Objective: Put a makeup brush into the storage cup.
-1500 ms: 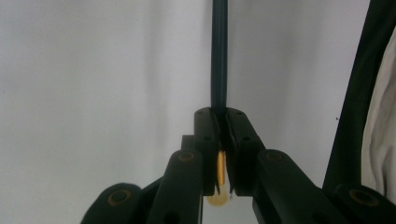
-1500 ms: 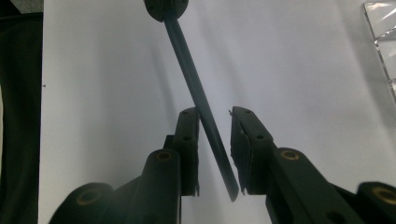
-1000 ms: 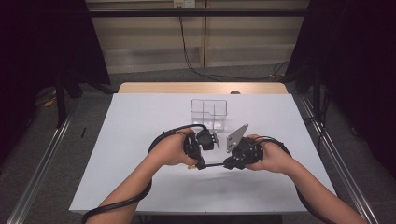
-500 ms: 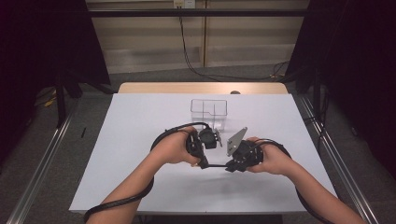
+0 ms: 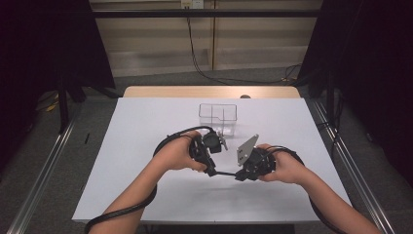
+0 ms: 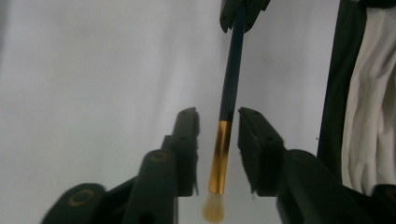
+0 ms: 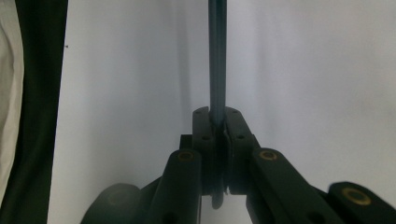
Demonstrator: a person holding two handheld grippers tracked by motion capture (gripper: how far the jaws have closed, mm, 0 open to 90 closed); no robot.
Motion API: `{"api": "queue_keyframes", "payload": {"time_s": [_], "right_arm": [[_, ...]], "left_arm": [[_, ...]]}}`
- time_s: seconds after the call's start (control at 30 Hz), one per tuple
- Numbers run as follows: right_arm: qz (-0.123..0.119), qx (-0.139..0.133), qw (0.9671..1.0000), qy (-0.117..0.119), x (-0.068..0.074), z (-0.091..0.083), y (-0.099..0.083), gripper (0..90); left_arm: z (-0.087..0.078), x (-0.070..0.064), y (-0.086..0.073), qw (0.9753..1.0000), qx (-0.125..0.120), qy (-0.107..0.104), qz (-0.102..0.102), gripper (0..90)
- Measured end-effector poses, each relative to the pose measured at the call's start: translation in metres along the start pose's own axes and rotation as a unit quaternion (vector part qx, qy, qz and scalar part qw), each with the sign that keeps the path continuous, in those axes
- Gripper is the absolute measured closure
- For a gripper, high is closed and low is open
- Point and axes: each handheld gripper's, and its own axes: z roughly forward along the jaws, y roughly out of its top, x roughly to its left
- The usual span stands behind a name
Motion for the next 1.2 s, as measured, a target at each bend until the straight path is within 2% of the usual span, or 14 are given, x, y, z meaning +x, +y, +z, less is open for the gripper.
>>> {"api": "queue_keyframes", "payload": {"time_s": [0.03,0.13,0.2,0.27,0.37,0.43,0.5,0.7,0.8,0.9,0.93,1.1,1.13,1.2], "right_arm": [[0.001,0.003,1.0000,-0.002,0.000,0.000,0.000,85.5],[0.003,-0.001,1.0000,-0.002,0.000,0.000,-0.001,85.5],[0.008,0.000,1.0000,-0.005,-0.001,0.000,-0.002,85.4],[0.011,-0.006,0.9999,-0.006,-0.001,-0.001,-0.002,85.4],[0.016,-0.011,0.9998,-0.010,-0.002,-0.002,-0.004,85.4],[0.019,-0.010,0.9997,-0.012,-0.002,-0.002,-0.004,85.4],[0.022,-0.015,0.9995,-0.013,-0.003,-0.004,-0.007,85.4],[0.027,-0.013,0.9994,-0.016,-0.004,-0.004,-0.010,85.4],[0.031,-0.017,0.9992,-0.016,-0.004,-0.003,-0.012,85.4],[0.033,-0.020,0.9991,-0.018,-0.004,-0.004,-0.013,85.4],[0.033,-0.020,0.9991,-0.018,-0.004,-0.004,-0.013,85.4],[0.035,-0.024,0.9989,-0.019,-0.004,-0.005,-0.013,85.4],[0.036,-0.026,0.9988,-0.020,-0.004,-0.005,-0.013,85.4],[0.038,-0.027,0.9987,-0.021,-0.004,-0.005,-0.013,85.4]], "left_arm": [[-0.001,0.000,-0.001,0.9999,-0.011,0.000,-0.007,63.9],[-0.005,0.002,-0.004,0.9998,-0.020,-0.001,0.002,57.1],[-0.005,0.001,-0.006,0.9990,-0.042,0.001,-0.013,50.6],[-0.007,0.005,-0.008,0.9991,-0.043,0.006,-0.003,42.6],[-0.007,0.007,-0.011,0.9977,-0.063,0.005,-0.024,32.4],[-0.008,0.008,-0.012,0.9971,-0.073,0.004,-0.022,25.4],[-0.008,0.009,-0.016,0.9946,-0.099,-0.005,-0.032,18.4],[-0.011,0.010,-0.020,0.9924,-0.119,0.013,-0.029,7.9],[-0.015,0.010,-0.024,0.9888,-0.145,0.013,-0.031,5.0],[-0.019,0.011,-0.029,0.9835,-0.174,0.016,-0.047,5.1],[-0.021,0.013,-0.031,0.9820,-0.183,0.023,-0.041,5.1],[-0.029,0.014,-0.039,0.9705,-0.233,0.043,-0.045,5.2],[-0.031,0.013,-0.041,0.9654,-0.252,0.048,-0.047,5.1],[-0.033,0.014,-0.044,0.9598,-0.271,0.053,-0.050,4.8]]}}
